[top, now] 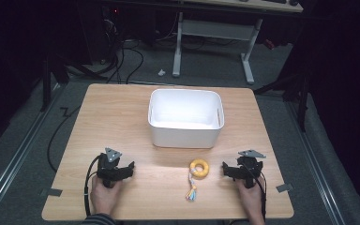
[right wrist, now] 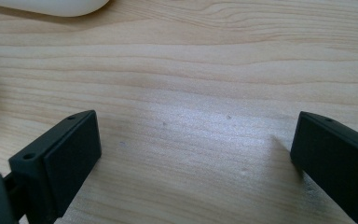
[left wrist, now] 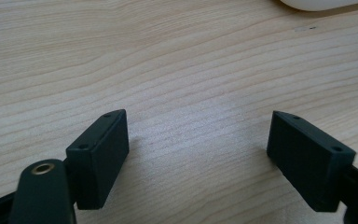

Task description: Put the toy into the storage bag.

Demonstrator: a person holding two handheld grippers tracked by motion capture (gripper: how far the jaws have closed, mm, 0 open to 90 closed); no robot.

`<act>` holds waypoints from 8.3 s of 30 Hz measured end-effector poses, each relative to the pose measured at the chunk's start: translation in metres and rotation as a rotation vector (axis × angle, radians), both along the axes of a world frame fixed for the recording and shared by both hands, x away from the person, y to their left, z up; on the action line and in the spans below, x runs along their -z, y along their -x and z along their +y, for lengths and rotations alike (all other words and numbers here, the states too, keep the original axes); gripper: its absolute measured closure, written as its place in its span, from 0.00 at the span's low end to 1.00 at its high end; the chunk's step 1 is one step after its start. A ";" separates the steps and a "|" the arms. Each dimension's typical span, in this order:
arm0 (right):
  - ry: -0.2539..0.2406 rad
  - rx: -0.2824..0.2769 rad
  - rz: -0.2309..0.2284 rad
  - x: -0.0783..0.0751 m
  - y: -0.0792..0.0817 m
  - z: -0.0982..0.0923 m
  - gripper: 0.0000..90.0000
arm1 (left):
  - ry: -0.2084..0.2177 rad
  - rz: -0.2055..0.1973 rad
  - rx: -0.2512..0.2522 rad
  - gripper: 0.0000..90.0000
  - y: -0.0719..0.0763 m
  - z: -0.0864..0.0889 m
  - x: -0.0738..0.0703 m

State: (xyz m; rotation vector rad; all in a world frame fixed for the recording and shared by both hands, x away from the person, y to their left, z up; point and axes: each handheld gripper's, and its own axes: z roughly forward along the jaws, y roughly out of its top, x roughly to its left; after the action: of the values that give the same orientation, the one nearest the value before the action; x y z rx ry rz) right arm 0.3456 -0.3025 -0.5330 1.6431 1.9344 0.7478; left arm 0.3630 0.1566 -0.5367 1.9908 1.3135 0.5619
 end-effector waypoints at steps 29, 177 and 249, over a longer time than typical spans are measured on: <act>-0.001 0.005 0.002 0.000 0.001 0.002 0.01 | 0.001 0.000 0.001 0.23 0.001 0.000 0.000; 0.074 -0.476 0.286 -0.038 -0.029 0.087 0.75 | 0.001 0.001 0.007 0.23 0.002 0.001 0.000; 0.034 -0.476 0.109 -0.150 0.003 0.025 0.75 | 0.002 0.001 0.007 0.23 0.002 0.001 0.000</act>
State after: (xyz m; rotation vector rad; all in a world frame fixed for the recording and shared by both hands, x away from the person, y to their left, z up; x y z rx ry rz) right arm 0.3424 -0.2771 -0.3833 1.2314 2.4410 0.8046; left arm 0.3614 0.1577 -0.5366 1.9939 1.3063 0.5566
